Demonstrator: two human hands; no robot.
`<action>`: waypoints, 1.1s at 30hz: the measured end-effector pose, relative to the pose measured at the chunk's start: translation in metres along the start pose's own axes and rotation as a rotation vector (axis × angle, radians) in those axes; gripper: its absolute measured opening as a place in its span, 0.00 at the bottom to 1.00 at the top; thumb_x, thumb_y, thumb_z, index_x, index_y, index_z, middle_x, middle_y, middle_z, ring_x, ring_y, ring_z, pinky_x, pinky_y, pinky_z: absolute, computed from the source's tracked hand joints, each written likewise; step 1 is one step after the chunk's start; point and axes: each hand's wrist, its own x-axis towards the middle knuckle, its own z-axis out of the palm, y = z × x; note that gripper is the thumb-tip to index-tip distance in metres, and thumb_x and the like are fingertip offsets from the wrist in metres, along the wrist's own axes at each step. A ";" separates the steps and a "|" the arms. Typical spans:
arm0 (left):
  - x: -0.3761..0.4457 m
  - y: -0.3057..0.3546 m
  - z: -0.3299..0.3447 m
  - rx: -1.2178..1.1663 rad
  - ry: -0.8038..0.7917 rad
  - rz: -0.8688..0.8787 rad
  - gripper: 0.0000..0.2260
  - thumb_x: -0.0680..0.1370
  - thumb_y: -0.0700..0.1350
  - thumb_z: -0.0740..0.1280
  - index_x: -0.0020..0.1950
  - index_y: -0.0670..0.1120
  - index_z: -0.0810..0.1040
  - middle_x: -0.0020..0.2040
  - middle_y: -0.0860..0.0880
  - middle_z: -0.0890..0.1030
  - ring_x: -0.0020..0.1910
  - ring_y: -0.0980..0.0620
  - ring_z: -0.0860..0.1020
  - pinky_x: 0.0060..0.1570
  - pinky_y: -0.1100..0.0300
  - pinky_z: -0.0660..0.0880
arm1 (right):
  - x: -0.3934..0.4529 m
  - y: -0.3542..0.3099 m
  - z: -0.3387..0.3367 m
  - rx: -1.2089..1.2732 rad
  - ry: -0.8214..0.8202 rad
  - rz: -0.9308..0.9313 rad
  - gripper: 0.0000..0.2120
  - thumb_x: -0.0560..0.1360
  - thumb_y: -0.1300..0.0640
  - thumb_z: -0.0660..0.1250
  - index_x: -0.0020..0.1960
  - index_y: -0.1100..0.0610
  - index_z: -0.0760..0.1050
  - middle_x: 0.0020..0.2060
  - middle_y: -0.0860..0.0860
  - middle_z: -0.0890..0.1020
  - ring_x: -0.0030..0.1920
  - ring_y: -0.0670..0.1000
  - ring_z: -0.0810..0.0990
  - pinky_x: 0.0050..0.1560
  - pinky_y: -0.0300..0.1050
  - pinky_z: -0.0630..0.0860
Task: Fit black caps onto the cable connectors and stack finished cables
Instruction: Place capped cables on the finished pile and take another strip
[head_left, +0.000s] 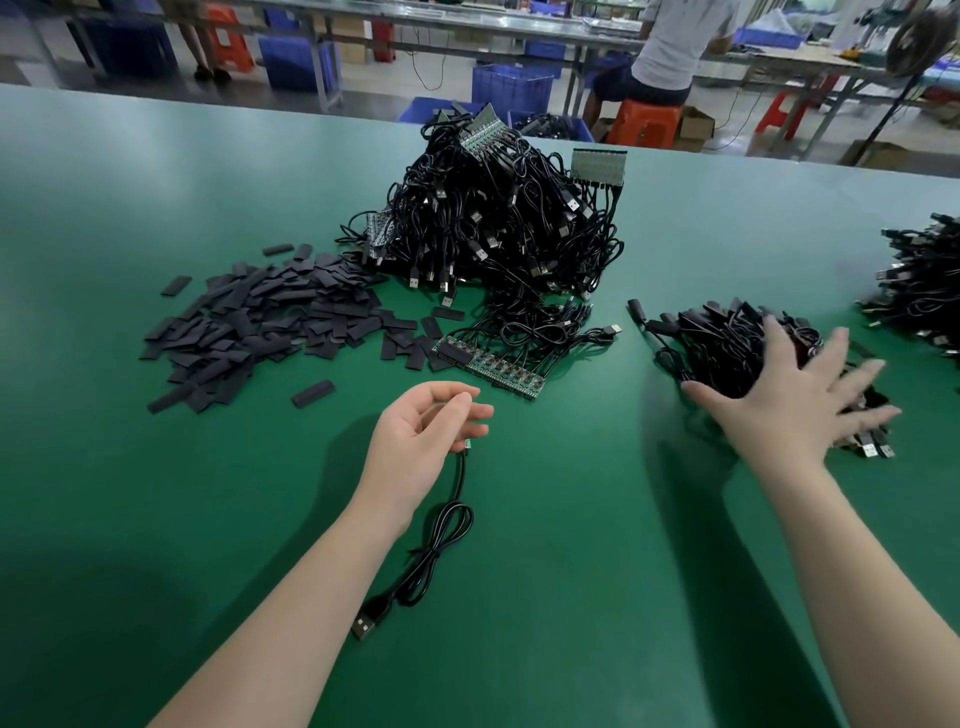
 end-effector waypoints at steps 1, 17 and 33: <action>0.000 0.000 -0.001 -0.006 0.007 0.004 0.06 0.81 0.42 0.64 0.50 0.49 0.80 0.46 0.50 0.86 0.45 0.51 0.84 0.42 0.65 0.78 | -0.010 -0.012 0.000 0.063 0.031 -0.070 0.44 0.66 0.36 0.76 0.76 0.44 0.60 0.79 0.60 0.53 0.78 0.67 0.47 0.70 0.76 0.42; 0.009 -0.005 -0.025 0.781 0.017 0.244 0.05 0.75 0.54 0.67 0.49 0.62 0.77 0.41 0.58 0.76 0.34 0.60 0.71 0.34 0.61 0.70 | -0.109 -0.126 0.040 0.325 -0.346 -0.522 0.24 0.76 0.47 0.70 0.70 0.50 0.71 0.63 0.53 0.72 0.63 0.57 0.71 0.59 0.50 0.70; 0.007 -0.007 -0.024 0.904 -0.076 0.117 0.13 0.75 0.43 0.69 0.53 0.61 0.76 0.43 0.64 0.80 0.42 0.66 0.77 0.46 0.61 0.76 | -0.096 -0.134 0.040 0.197 -0.481 -0.631 0.20 0.80 0.48 0.64 0.71 0.52 0.72 0.65 0.54 0.73 0.65 0.59 0.71 0.61 0.52 0.73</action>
